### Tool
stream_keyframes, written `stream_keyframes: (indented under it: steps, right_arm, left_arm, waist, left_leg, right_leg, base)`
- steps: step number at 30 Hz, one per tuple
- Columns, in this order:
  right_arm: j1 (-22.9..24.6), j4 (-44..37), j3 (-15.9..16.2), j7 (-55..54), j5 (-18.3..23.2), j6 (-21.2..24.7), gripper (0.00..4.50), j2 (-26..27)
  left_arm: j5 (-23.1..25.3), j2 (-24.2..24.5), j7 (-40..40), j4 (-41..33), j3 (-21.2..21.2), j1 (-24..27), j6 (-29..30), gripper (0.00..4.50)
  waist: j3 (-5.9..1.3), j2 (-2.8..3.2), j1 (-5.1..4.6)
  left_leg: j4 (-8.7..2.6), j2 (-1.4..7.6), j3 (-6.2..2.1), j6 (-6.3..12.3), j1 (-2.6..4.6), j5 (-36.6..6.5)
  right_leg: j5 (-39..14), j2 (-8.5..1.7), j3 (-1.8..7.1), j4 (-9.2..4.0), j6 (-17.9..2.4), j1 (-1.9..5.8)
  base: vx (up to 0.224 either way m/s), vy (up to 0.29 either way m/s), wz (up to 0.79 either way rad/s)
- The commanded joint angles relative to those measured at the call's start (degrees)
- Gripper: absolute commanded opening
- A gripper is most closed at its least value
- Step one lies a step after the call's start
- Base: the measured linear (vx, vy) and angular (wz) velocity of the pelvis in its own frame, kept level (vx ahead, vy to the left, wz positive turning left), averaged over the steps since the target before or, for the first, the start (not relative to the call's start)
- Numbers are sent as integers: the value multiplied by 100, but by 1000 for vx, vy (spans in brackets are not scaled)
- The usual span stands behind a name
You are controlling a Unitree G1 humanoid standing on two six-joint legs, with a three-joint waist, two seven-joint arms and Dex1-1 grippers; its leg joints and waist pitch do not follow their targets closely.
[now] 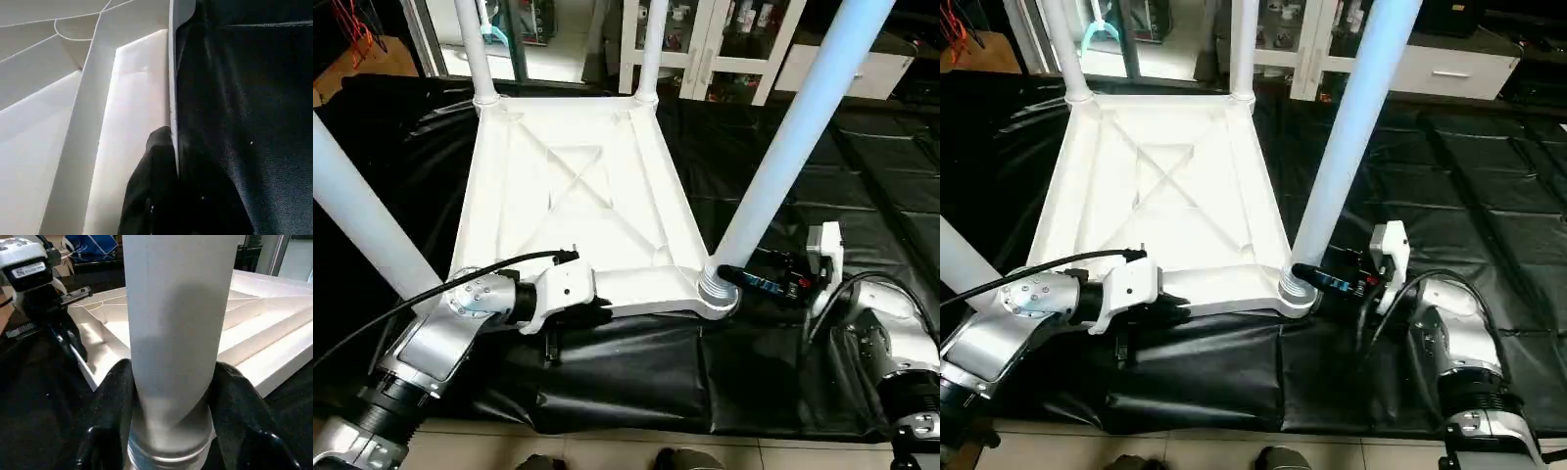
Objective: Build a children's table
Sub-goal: Insert table leg to table base
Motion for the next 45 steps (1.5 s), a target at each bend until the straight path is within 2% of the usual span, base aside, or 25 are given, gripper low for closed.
stream_keyframes:
  steps: [1, 5, 6, 11, 14, 17, 18, 23, 28, 29, 32, 34, 37, 39, 45]
  right_arm:
    - [217, 154, 160, 153, -180, 229, 187, -65]
    - [283, 56, 213, 268, -135, 323, 187, -68]
    - [325, 15, 240, 314, -120, 365, 187, -74]
    - [411, -65, 287, 391, -128, 445, 186, -98]
    - [419, 1, 301, 334, -214, 341, 186, -105]
    - [430, 177, 275, 212, -369, 70, 186, -98]
    - [447, 182, 261, 178, -371, 57, 186, -91]
    - [607, 357, 82, -196, -354, -250, 186, 62]
    - [886, 308, -6, -386, -266, -315, 186, 243]
    - [907, 302, -4, -395, -252, -328, 186, 255]
    - [978, 287, -30, -472, -178, -303, 186, 324]
    - [1017, 289, -40, -517, -185, -382, 186, 363]
    - [1027, 287, -50, -531, -185, -403, 186, 376]
    - [1099, 258, -124, -632, -159, -486, 186, 440]
    - [1163, 215, -235, -809, -108, -695, 186, 496]
  left_arm:
    - [221, -11, -65, 277, -348, 214, 55, 0]
    - [233, -30, -58, 303, -347, 213, 39, 0]
    - [243, -39, -54, 321, -342, 203, 39, 0]
    - [261, -50, -54, 318, -332, 202, 54, 0]
    - [268, -52, -57, 324, -336, 195, 55, 0]
    - [281, -62, -59, 326, -332, 187, 52, 0]
    - [286, -63, -60, 322, -331, 188, 51, 0]
    - [299, -77, -34, 297, -323, 194, 59, 0]
    - [303, -91, -18, 283, -310, 203, 68, 0]
    - [307, -91, -18, 282, -307, 206, 65, 0]
    - [324, -93, -15, 311, -308, 195, 44, 0]
    - [335, -104, -4, 328, -310, 179, 34, 0]
    - [339, -108, 0, 330, -310, 175, 33, 0]
    - [348, -131, 19, 338, -310, 149, 47, 0]
    - [368, -156, 37, 368, -283, 132, 39, 0]
  waist:
    - [-253, -18, -63]
    - [-246, -25, -57]
    - [-265, -23, -59]
    - [-265, -26, -38]
    - [-253, -32, -35]
    - [-233, -26, -33]
    - [-209, -32, -41]
    - [-191, -34, -66]
    - [-150, -35, -91]
    - [-147, -18, -86]
    - [-163, -20, -87]
    - [-170, -19, -92]
    - [-163, -15, -88]
    - [-155, -5, -83]
    - [-139, -23, -86]
  left_leg:
    - [-626, 382, -249, -19, 193, -2163]
    - [-638, 384, -252, -13, 204, -2171]
    - [-638, 385, -244, -4, 211, -2106]
    - [-650, 385, -207, 103, 215, -1831]
    - [-653, 382, -202, 131, 208, -1813]
    - [-655, 385, -204, 77, 234, -1982]
    - [-672, 386, -225, 17, 239, -2163]
    - [-709, 387, -263, -111, 242, -2494]
    - [-741, 381, -310, -239, 272, -2957]
    - [-746, 381, -318, -256, 277, -3002]
    - [-763, 384, -318, -270, 295, -3015]
    - [-793, 390, -312, -270, 276, -2943]
    - [-804, 395, -300, -270, 282, -2936]
    - [-802, 390, -302, -272, 286, -2994]
    - [-815, 392, -325, -284, 290, -3093]
  right_leg:
    - [-2673, -311, 194, -500, -1054, 24]
    - [-2766, -319, 197, -528, -1016, 17]
    - [-2659, -315, 195, -522, -1028, 22]
    - [-2258, -303, 197, -514, -1122, 38]
    - [-2303, -310, 198, -521, -1143, 44]
    - [-2559, -315, 201, -556, -1092, 13]
    - [-2812, -317, 198, -575, -1022, 1]
    - [-3056, -314, 199, -597, -890, -18]
    - [-3578, -318, 195, -647, -696, -65]
    - [-3626, -320, 195, -654, -666, -70]
    - [-3556, -316, 195, -670, -626, -74]
    - [-3298, -312, 191, -660, -687, -48]
    - [-3203, -306, 194, -665, -725, -59]
    - [-3349, -322, 206, -683, -693, -68]
    - [-3654, -328, 206, -722, -552, -88]
  base:
    - [0, 0, 0]
    - [0, 0, 0]
    - [0, 0, 0]
    - [0, 0, 0]
    - [0, 0, 0]
    - [0, 0, 0]
    - [0, 0, 0]
    - [0, 0, 0]
    - [0, 0, 0]
    - [0, 0, 0]
    - [0, 0, 0]
    - [0, 0, 0]
    - [0, 0, 0]
    - [0, 0, 0]
    - [0, 0, 0]
